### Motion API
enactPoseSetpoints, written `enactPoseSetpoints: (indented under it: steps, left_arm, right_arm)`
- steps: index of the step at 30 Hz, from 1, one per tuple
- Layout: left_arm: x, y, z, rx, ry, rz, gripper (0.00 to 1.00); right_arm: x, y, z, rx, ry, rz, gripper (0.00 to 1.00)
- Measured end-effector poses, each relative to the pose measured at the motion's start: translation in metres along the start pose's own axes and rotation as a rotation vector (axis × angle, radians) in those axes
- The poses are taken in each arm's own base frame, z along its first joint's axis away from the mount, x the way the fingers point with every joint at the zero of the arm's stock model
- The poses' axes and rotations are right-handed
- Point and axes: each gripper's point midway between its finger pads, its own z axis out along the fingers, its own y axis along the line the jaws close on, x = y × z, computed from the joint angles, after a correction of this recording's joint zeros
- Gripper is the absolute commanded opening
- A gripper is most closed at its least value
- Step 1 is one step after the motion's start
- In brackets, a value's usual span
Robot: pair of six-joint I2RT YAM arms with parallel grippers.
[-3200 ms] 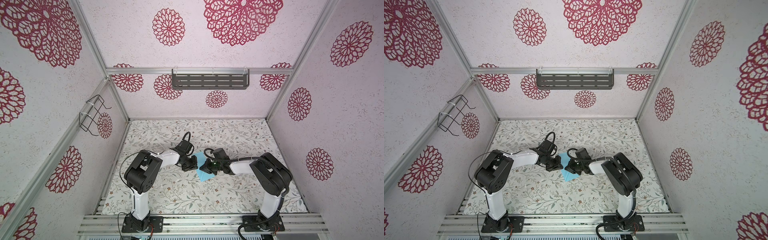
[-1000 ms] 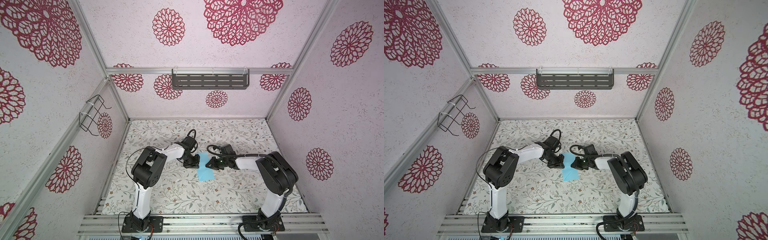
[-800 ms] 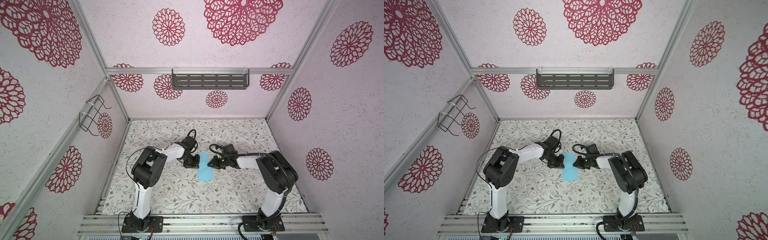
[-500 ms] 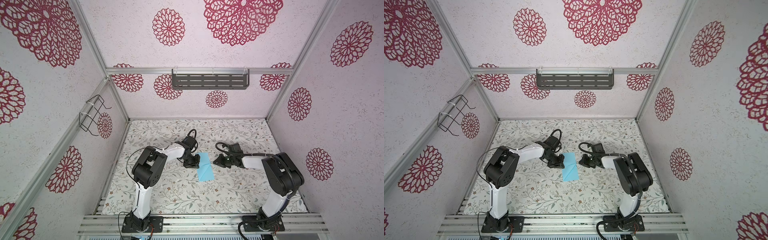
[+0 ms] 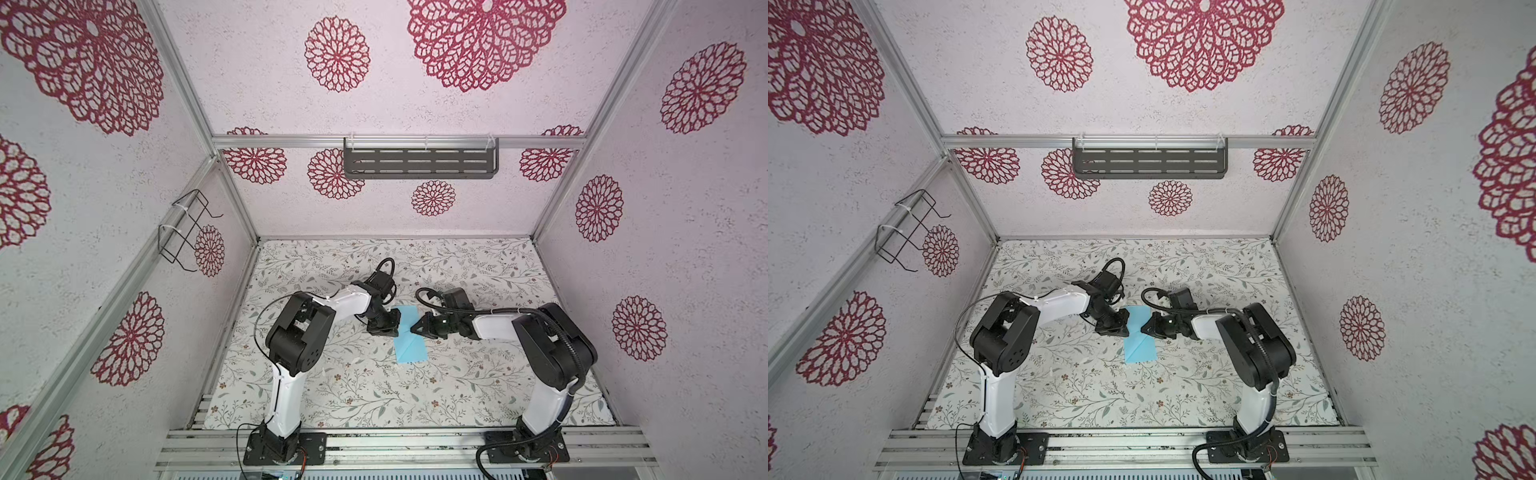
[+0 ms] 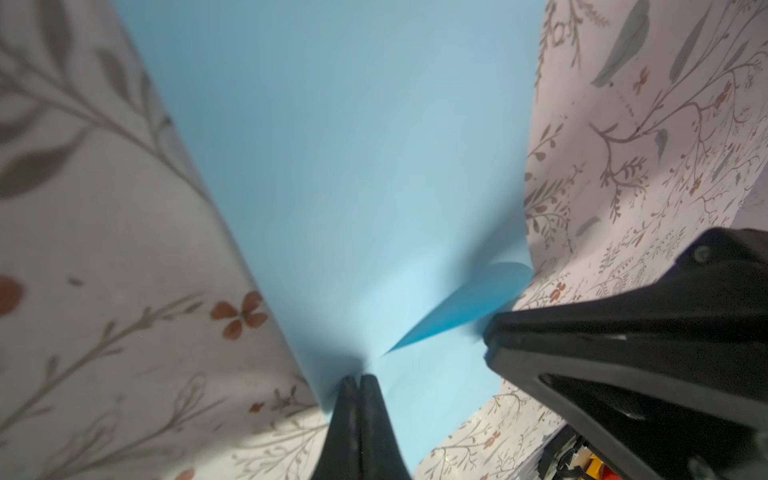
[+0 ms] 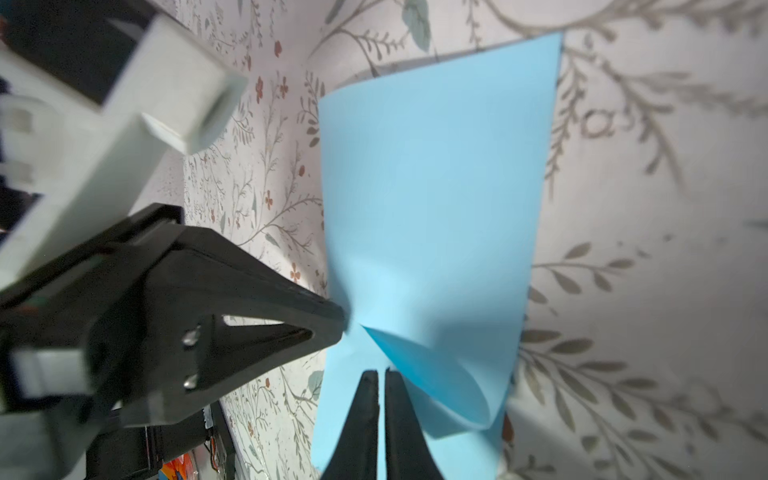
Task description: Fold a paper plane with a square sheet of paper (pick it up from the middle)
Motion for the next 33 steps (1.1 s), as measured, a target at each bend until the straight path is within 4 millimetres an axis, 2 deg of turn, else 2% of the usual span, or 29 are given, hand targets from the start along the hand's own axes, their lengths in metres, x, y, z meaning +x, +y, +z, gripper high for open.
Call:
enactPoseSetpoints:
  steps: [10, 21, 25, 28, 33]
  left_arm:
    - [0.0, 0.0, 0.0, -0.012, 0.005, 0.016, 0.0]
    - [-0.006, -0.002, -0.004, -0.027, -0.001, -0.001, 0.0]
    - [-0.008, -0.008, -0.009, -0.02, -0.048, -0.043, 0.14]
    - [-0.004, -0.017, -0.023, -0.006, -0.096, -0.077, 0.17]
    - [0.004, -0.051, -0.041, 0.069, -0.164, -0.087, 0.17]
  right_arm:
    - [0.009, -0.014, -0.003, 0.025, 0.009, 0.028, 0.1]
    - [0.011, -0.017, -0.005, 0.024, -0.013, 0.049, 0.1]
    - [0.011, -0.017, -0.006, 0.019, -0.029, 0.084, 0.1]
    - [0.011, -0.018, -0.006, 0.014, -0.04, 0.114, 0.1]
    - [0.01, -0.018, -0.006, 0.004, -0.054, 0.165, 0.1]
